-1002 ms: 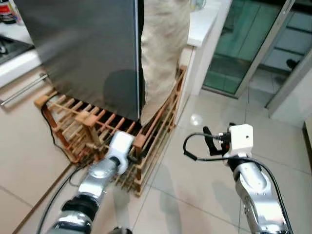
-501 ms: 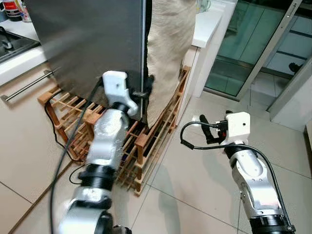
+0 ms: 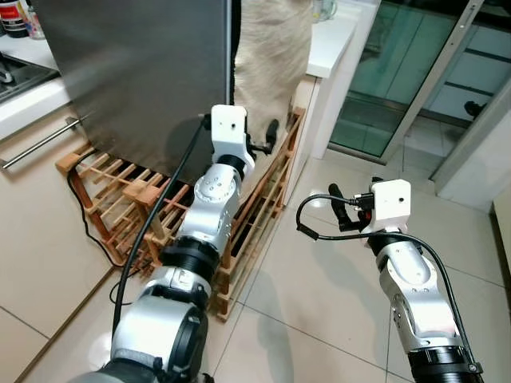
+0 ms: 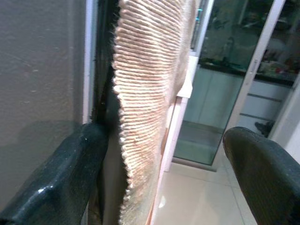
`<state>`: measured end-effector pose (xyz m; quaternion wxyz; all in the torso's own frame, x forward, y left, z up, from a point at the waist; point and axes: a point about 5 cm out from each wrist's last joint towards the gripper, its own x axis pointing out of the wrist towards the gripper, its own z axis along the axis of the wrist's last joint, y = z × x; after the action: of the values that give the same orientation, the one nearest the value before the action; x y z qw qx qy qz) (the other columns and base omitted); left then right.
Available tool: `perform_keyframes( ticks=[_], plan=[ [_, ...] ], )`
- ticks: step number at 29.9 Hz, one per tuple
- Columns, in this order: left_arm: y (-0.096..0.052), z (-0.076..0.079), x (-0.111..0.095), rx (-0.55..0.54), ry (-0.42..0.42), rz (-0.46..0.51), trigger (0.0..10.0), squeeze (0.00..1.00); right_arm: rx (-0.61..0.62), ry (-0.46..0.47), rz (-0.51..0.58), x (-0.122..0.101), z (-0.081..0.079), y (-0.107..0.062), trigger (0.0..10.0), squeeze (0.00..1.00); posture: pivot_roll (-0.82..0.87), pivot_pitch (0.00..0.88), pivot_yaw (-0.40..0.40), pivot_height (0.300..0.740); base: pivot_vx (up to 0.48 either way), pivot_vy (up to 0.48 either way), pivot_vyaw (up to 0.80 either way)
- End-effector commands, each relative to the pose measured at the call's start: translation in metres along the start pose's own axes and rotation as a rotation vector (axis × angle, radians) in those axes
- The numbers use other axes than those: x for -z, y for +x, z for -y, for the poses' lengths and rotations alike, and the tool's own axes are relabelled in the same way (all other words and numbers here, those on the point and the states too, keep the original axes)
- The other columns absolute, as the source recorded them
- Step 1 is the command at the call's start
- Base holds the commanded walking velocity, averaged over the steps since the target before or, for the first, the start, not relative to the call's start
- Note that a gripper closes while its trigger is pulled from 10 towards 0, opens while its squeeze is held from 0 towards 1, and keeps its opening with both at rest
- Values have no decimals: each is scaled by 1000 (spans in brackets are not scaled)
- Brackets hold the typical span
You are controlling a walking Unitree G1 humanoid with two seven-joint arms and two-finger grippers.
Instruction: Restocking fridge
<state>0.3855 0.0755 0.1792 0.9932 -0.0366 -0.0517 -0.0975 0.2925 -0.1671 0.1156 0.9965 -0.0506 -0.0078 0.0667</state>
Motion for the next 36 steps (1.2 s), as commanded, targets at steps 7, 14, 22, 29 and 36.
perform_keyframes(
  ticks=[7,14,22,29,36],
  plan=[
    [7,0,-5,-49,-37,11,10000,0,27,-11,-13,3,6,-3,10000,0,-152,0,-34,740,0,0,0],
    [16,14,-12,-114,-35,-6,10000,0,18,-10,-13,3,4,-2,10000,0,-150,0,-35,740,0,0,0],
    [17,79,-12,148,-33,-45,10000,0,10,-12,-12,2,2,-1,10000,0,-166,0,-32,740,0,0,0],
    [6,143,-39,517,-141,79,10000,0,11,-15,-18,4,3,-4,10000,0,-178,0,-32,740,0,0,0],
    [-1,154,-31,582,-81,70,10000,0,5,-14,-26,5,1,-7,10000,0,-186,0,-38,740,0,0,0]
  ],
)
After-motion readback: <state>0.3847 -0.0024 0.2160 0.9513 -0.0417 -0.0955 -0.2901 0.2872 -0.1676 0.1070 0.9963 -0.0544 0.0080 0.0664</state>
